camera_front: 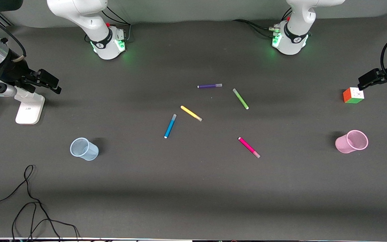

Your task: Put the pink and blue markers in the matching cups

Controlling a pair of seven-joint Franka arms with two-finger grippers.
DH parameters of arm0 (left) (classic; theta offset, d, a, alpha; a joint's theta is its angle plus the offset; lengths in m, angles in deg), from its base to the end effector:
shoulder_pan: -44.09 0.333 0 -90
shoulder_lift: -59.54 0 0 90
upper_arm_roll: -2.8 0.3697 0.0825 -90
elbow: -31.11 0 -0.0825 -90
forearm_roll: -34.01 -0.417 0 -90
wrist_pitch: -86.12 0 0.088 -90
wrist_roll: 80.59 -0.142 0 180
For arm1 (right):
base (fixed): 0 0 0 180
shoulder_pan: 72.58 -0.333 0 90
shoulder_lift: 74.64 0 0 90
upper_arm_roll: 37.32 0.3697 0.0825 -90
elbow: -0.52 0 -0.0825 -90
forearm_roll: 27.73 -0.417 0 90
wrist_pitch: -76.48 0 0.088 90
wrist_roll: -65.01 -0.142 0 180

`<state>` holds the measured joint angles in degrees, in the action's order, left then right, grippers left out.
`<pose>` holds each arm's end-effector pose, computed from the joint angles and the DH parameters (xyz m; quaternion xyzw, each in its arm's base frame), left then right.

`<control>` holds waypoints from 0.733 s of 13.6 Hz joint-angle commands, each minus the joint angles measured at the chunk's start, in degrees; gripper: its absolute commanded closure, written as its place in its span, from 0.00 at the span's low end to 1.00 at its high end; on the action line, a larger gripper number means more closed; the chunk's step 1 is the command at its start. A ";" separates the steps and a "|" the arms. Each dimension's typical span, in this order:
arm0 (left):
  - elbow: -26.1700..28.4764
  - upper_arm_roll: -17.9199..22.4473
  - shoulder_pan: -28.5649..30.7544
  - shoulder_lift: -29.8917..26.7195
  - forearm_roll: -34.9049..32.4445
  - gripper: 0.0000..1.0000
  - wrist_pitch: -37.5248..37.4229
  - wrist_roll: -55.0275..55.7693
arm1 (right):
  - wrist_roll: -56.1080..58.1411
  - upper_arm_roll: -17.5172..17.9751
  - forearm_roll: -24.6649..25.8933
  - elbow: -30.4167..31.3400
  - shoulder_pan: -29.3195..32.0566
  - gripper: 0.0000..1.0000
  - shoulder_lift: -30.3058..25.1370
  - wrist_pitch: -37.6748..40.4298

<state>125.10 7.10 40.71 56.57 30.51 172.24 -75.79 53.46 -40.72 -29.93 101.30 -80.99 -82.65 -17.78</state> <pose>0.5570 0.0191 0.6327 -0.9974 -0.0505 0.0418 0.0300 0.5401 0.0504 0.6332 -0.9980 0.0580 -0.0094 0.0249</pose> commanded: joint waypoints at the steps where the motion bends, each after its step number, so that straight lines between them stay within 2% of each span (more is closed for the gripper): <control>1: 0.67 0.98 -1.10 -1.34 0.43 0.01 -0.68 -0.76 | 1.10 -0.38 0.35 0.20 -0.38 0.00 0.00 0.48; 5: 0.67 0.98 -1.19 -1.34 0.43 0.01 -0.68 -0.76 | 0.66 -0.12 -0.61 -0.41 -0.38 0.00 3.68 -0.22; 10: 0.67 0.98 -1.97 -0.20 0.43 0.01 -2.26 -1.98 | -2.67 3.40 -5.89 -4.97 -1.34 0.00 17.47 -2.86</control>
<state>125.16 7.10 40.44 56.60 30.55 171.53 -76.34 52.75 -38.15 -34.16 101.22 -81.87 -71.47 -20.72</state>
